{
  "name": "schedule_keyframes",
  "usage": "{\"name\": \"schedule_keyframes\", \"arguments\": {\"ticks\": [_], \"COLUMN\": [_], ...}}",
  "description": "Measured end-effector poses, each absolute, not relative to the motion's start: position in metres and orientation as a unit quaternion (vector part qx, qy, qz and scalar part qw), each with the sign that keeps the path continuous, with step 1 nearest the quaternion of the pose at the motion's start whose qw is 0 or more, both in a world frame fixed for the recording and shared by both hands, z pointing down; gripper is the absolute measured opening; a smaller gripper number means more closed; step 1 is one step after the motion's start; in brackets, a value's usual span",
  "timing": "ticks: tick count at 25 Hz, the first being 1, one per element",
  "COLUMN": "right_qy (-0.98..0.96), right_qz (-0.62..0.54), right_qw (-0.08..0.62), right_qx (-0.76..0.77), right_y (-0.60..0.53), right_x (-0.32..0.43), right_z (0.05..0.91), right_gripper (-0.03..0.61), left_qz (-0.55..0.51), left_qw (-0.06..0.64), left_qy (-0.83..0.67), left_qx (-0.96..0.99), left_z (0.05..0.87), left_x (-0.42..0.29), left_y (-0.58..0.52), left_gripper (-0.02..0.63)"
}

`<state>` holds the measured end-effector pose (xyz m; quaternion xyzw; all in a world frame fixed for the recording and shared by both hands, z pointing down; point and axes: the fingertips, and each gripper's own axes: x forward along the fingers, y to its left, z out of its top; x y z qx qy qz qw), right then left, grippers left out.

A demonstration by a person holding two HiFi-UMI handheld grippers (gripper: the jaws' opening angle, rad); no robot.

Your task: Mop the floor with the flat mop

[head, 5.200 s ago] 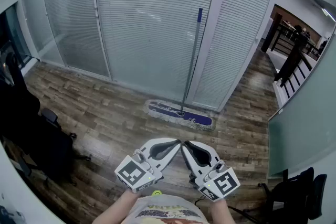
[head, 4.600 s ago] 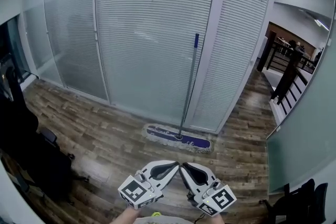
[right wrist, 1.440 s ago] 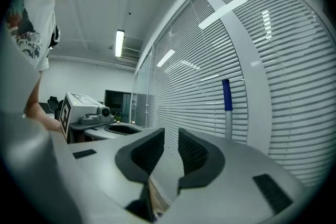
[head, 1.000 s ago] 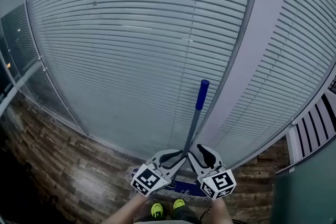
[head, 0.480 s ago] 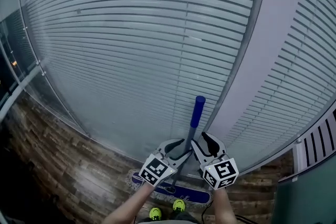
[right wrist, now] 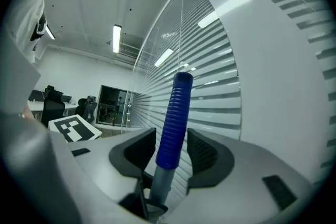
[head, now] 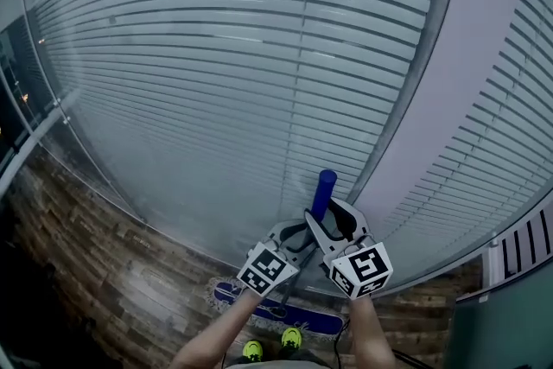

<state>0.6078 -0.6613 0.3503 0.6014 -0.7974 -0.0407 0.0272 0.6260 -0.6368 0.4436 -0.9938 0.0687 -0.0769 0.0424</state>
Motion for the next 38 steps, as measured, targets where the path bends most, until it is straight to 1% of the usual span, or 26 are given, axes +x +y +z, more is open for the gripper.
{"name": "schedule_keyframes", "arguments": {"ticks": [8, 11, 15, 18, 21, 25, 28, 29, 30, 32, 38], "right_qy": [-0.79, -0.782, -0.786, -0.8, -0.811, -0.827, -0.837, -0.841, -0.845, -0.854, -0.876], "right_qz": [-0.044, -0.053, -0.051, -0.04, -0.032, -0.039, -0.046, -0.047, -0.047, -0.053, -0.071], "right_qw": [0.047, 0.051, 0.031, 0.013, -0.002, -0.002, 0.003, 0.006, 0.011, 0.015, 0.033], "right_qx": [0.609, 0.619, 0.615, 0.599, 0.584, 0.561, 0.545, 0.539, 0.532, 0.517, 0.477], "right_y": [-0.663, -0.622, -0.565, -0.526, -0.492, -0.435, -0.393, -0.376, -0.358, -0.318, -0.212], "right_x": [0.589, 0.569, 0.545, 0.527, 0.511, 0.484, 0.475, 0.471, 0.468, 0.461, 0.431], "right_z": [0.343, 0.344, 0.345, 0.35, 0.348, 0.347, 0.35, 0.352, 0.354, 0.36, 0.384], "right_gripper": [0.164, 0.163, 0.136, 0.124, 0.114, 0.109, 0.107, 0.107, 0.106, 0.106, 0.106], "left_qz": [-0.058, -0.051, -0.042, -0.022, -0.002, -0.011, -0.019, -0.021, -0.02, -0.016, -0.026], "left_qw": [0.022, 0.034, 0.077, 0.077, 0.092, 0.116, 0.109, 0.097, 0.084, 0.072, 0.066], "left_qy": [0.042, 0.029, -0.023, -0.078, -0.102, -0.132, -0.141, -0.139, -0.134, -0.12, -0.081], "left_qx": [-0.997, -0.998, -0.996, -0.994, -0.991, -0.984, -0.984, -0.985, -0.987, -0.99, -0.994], "left_z": [0.439, 0.44, 0.446, 0.451, 0.434, 0.421, 0.422, 0.425, 0.428, 0.435, 0.455], "left_x": [0.611, 0.592, 0.57, 0.554, 0.542, 0.535, 0.534, 0.531, 0.527, 0.522, 0.501], "left_y": [-0.617, -0.574, -0.517, -0.481, -0.451, -0.39, -0.348, -0.332, -0.314, -0.278, -0.18], "left_gripper": [0.135, 0.129, 0.13, 0.135, 0.161, 0.169, 0.167, 0.15, 0.098, 0.096, 0.097]}}
